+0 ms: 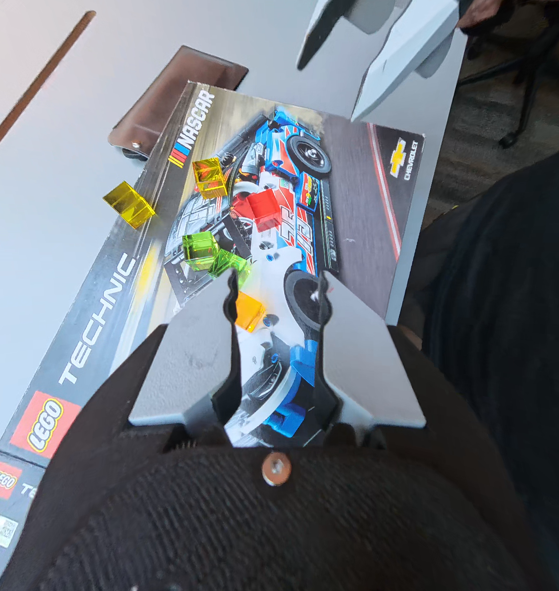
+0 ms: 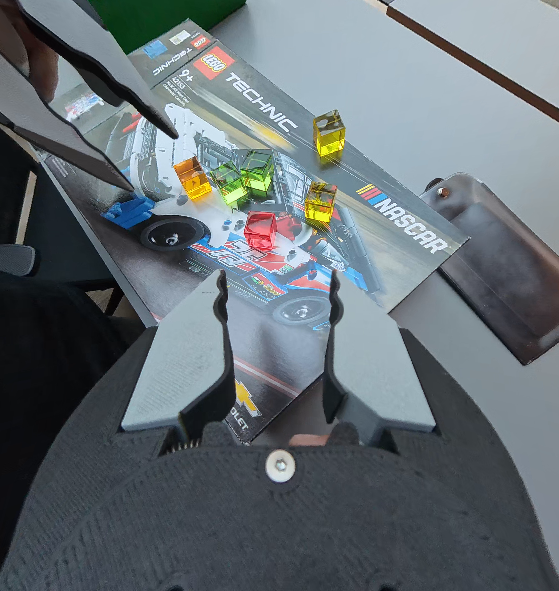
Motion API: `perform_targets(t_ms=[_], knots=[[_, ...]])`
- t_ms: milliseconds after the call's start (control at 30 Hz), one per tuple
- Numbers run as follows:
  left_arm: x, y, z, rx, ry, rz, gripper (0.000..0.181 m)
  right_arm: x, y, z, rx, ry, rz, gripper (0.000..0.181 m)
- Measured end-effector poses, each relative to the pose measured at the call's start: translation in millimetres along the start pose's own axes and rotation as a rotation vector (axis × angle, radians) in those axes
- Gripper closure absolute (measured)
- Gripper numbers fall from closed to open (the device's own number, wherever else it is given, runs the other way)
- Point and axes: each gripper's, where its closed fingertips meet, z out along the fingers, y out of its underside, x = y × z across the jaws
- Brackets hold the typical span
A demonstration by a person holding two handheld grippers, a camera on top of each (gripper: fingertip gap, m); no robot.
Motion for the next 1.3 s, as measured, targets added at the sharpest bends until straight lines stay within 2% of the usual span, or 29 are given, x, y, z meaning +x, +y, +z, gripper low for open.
perform_targets(t_ms=[167, 267, 333, 433, 567, 733, 867, 1200, 1300], knots=[[4, -3, 4, 0.039, 0.051, -0.043, 0.134, -9, -5, 5, 0.003, -0.047, 0.001, 0.116], [-3, 11, 10, -0.014, 0.002, -0.017, 0.134, -17, -5, 11, -0.007, -0.072, -0.010, 0.118], [-2, 14, 8, -0.007, 0.005, -0.058, 0.135, -25, -6, 12, -0.006, -0.106, -0.013, 0.122], [5, 13, 5, 0.042, 0.035, -0.155, 0.134, -32, -1, 15, -0.018, -0.136, -0.012, 0.138], [11, 20, 8, 0.039, 0.023, -0.155, 0.135, -34, 5, 19, -0.058, -0.143, -0.036, 0.162], [14, 18, 8, 0.045, 0.012, -0.169, 0.144, -34, -3, 24, -0.055, -0.142, -0.089, 0.181], [14, 17, 12, 0.027, 0.007, -0.145, 0.155, -31, -7, 24, -0.030, -0.127, -0.094, 0.181], [15, 18, 22, 0.007, 0.042, -0.146, 0.156, -13, 7, 12, -0.033, -0.092, -0.029, 0.180], [12, 20, 28, -0.018, 0.037, -0.132, 0.158, -6, 13, 9, -0.060, -0.069, -0.047, 0.170]])
